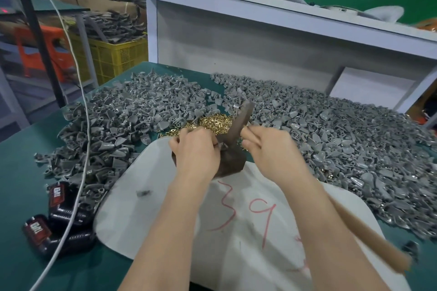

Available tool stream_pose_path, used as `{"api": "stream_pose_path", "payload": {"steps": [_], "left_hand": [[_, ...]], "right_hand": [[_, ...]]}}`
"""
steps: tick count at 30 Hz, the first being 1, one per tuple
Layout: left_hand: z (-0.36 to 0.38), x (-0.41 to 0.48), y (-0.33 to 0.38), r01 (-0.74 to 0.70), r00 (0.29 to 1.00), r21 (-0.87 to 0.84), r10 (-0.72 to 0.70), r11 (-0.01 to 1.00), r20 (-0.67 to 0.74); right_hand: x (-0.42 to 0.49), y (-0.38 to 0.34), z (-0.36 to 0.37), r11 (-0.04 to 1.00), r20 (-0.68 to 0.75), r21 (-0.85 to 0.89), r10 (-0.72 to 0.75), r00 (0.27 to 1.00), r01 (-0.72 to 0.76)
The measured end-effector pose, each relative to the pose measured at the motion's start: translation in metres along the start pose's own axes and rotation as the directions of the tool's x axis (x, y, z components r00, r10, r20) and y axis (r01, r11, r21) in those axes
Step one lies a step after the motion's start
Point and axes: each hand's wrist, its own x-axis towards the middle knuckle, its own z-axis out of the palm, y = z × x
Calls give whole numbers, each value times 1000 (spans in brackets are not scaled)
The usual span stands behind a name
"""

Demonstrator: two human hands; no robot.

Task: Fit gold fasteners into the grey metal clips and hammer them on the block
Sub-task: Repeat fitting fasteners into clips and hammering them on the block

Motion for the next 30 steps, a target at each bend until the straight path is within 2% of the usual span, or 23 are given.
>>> {"api": "stream_pose_path", "payload": {"steps": [1, 2, 4, 5, 6, 8, 9, 11, 13, 14, 15, 17, 18, 19, 20, 22, 23, 25, 27, 30], "left_hand": [[0, -1, 0, 7, 1000, -2, -7, 1000, 5], [-1, -1, 0, 10, 1000, -12, -10, 1000, 11], [0, 0, 0, 4, 1000, -47, -4, 999, 10], [1, 0, 0, 5, 1000, -54, -4, 999, 11], [0, -1, 1, 7, 1000, -41, -7, 999, 13], [-1, -1, 1, 3, 1000, 1, -3, 1000, 9], [-1, -1, 1, 2, 1000, 6, -2, 1000, 10], [0, 0, 1, 12, 1000, -6, -12, 1000, 13], [1, 0, 1, 13, 1000, -29, -13, 999, 10], [1, 1, 1, 12, 1000, -39, -12, 999, 5], [1, 0, 1, 13, 1000, -36, -13, 999, 7], [-1, -1, 1, 2, 1000, -13, -2, 1000, 7], [-1, -1, 1, -3, 1000, -4, 3, 1000, 5], [-1, -1, 1, -1, 1000, 3, 1, 1000, 3], [-1, -1, 0, 4, 1000, 5, -4, 1000, 1], [0, 0, 1, 5, 1000, -6, -5, 1000, -7], [0, 0, 1, 6, 1000, -2, -6, 1000, -3], [-1, -1, 2, 1, 1000, 19, -1, 1000, 6], [-2, -1, 2, -10, 1000, 26, 10, 1000, 5], [-3, -1, 2, -4, 1000, 23, 3, 1000, 21]], "right_hand": [[1, 0, -3, 999, -21, -36, -2, 1000, 1], [1, 1, -7, 999, -113, -32, -7, 994, 3], [2, -1, -14, 991, -398, 117, -9, 917, 60], [2, -3, -14, 988, -451, 131, -15, 892, 83], [2, -5, -11, 994, -398, 88, -29, 917, 70], [-1, -7, 3, 999, -126, -13, -34, 991, 32], [-2, -7, 5, 999, -46, -37, -18, 999, 16], [1, -4, -2, 1000, -121, -27, -13, 993, 10], [0, -2, -7, 995, -348, 88, -12, 937, 45], [1, -3, -7, 992, -394, 106, -18, 919, 64], [0, -5, -4, 996, -358, 69, -32, 933, 60], [-4, -6, 7, 999, -126, -8, -40, 991, 39], [-4, -5, 7, 999, -67, -19, -30, 997, 28], [-2, -3, 4, 999, -75, -28, -22, 997, 20], [0, -1, 0, 1000, -169, 1, -30, 985, 31], [0, 0, -2, 987, -401, 129, -36, 915, 96], [-1, -3, 0, 983, -409, 144, -46, 912, 114], [-6, -8, 9, 994, -218, 86, -53, 974, 73], [-5, -6, 9, 999, -63, 4, -40, 997, 40], [6, 4, -1, 997, -118, 74, -18, 993, 27]]}}
